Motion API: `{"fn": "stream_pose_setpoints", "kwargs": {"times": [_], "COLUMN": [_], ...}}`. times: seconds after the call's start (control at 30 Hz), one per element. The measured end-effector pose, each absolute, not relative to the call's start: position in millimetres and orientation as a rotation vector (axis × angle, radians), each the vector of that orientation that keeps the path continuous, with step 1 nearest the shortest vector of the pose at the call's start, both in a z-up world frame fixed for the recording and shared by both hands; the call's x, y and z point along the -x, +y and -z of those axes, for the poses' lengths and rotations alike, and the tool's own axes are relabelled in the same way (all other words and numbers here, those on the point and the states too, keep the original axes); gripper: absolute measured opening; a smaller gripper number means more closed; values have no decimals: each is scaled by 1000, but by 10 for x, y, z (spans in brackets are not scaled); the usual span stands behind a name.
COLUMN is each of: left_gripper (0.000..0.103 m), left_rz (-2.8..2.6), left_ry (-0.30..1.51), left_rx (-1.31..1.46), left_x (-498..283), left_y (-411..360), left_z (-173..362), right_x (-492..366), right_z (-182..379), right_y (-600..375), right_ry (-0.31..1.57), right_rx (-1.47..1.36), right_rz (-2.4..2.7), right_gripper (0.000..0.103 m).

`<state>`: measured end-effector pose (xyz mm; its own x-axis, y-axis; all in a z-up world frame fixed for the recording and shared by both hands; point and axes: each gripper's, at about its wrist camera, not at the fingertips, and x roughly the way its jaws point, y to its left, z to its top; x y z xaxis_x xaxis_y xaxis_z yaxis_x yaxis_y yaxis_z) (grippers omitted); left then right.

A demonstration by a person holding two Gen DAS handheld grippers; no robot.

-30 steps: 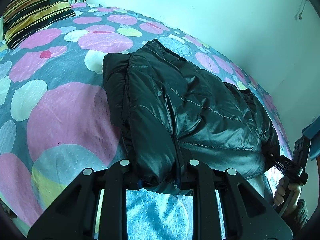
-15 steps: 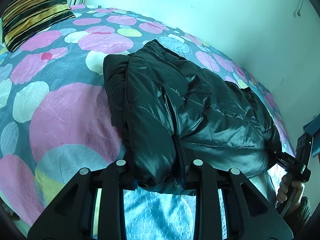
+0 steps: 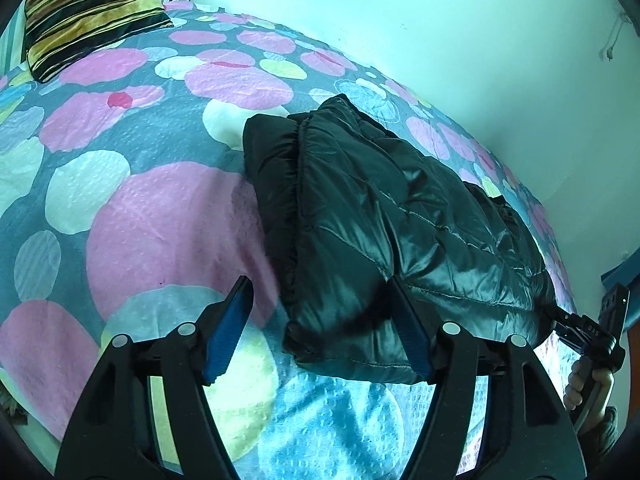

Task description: Fold large clothes

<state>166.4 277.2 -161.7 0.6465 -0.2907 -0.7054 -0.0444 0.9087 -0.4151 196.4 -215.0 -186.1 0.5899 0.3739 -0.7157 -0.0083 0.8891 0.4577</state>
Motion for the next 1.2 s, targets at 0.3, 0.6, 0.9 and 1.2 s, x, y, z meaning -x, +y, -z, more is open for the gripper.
{"fn": "stream_pose_setpoints", "kwargs": {"times": [0.3, 0.6, 0.9, 1.2], "left_gripper": [77, 79, 79, 79], "left_rz": [143, 140, 174, 230], "left_ry": [890, 903, 840, 934], "left_rx": [460, 432, 489, 502], "left_x": [-1779, -1824, -1893, -2303], "left_y": [2856, 2856, 3016, 2997], "left_z": [1717, 1701, 1478, 1636], "right_x": [-1907, -2238, -2611, -2738], "right_z": [1471, 1372, 1552, 1900], "right_y": [-2246, -1093, -517, -396], "right_ry": [813, 843, 918, 1022], "right_rx": [-372, -254, -210, -214], "right_rz": [-110, -384, -456, -447], "right_gripper": [55, 24, 24, 23]}}
